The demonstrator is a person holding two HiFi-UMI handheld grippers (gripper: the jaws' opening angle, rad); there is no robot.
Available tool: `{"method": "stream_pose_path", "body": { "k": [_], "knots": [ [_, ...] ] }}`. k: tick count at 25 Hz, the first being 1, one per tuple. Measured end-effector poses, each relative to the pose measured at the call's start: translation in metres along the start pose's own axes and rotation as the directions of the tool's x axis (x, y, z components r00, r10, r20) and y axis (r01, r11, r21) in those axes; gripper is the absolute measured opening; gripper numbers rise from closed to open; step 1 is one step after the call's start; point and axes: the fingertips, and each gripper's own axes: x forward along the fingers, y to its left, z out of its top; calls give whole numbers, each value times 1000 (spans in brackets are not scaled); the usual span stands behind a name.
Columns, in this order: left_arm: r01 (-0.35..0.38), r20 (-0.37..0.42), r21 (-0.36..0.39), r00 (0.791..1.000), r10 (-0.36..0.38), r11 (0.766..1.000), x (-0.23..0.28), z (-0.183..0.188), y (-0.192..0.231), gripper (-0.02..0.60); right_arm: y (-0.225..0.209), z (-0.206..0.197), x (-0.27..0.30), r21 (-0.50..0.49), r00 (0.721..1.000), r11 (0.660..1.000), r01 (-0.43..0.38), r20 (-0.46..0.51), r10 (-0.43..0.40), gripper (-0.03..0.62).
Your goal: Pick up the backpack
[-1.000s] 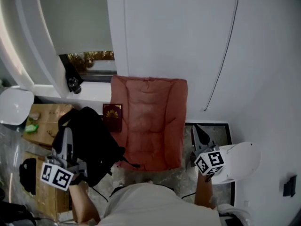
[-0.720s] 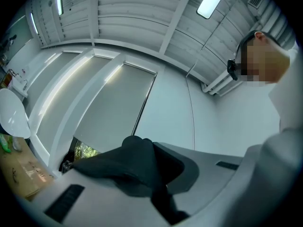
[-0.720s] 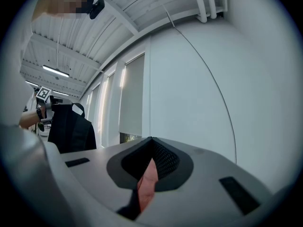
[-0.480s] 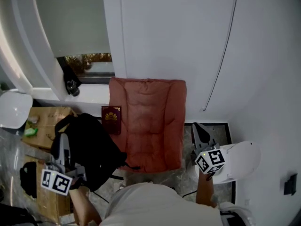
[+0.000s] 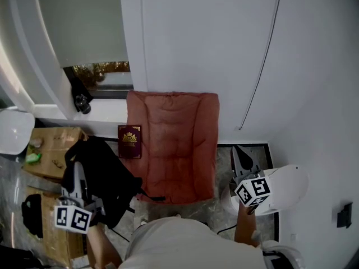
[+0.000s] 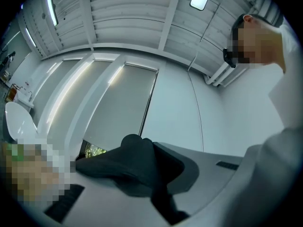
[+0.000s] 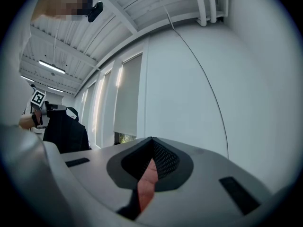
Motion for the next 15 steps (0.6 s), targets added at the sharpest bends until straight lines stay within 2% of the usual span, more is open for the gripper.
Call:
{"method": "stream_pose_path", "body": {
  "k": [11, 15],
  "knots": [
    [10, -27, -33, 1000, -11, 999, -5, -10, 10, 28, 16, -1, -1, 1, 1000, 1000, -2, -13, 2, 20],
    [24, -26, -72, 999, -26, 997, -6, -10, 13, 28, 22, 4, 1, -5, 1000, 1000, -8, -4, 8, 20]
  ]
}}
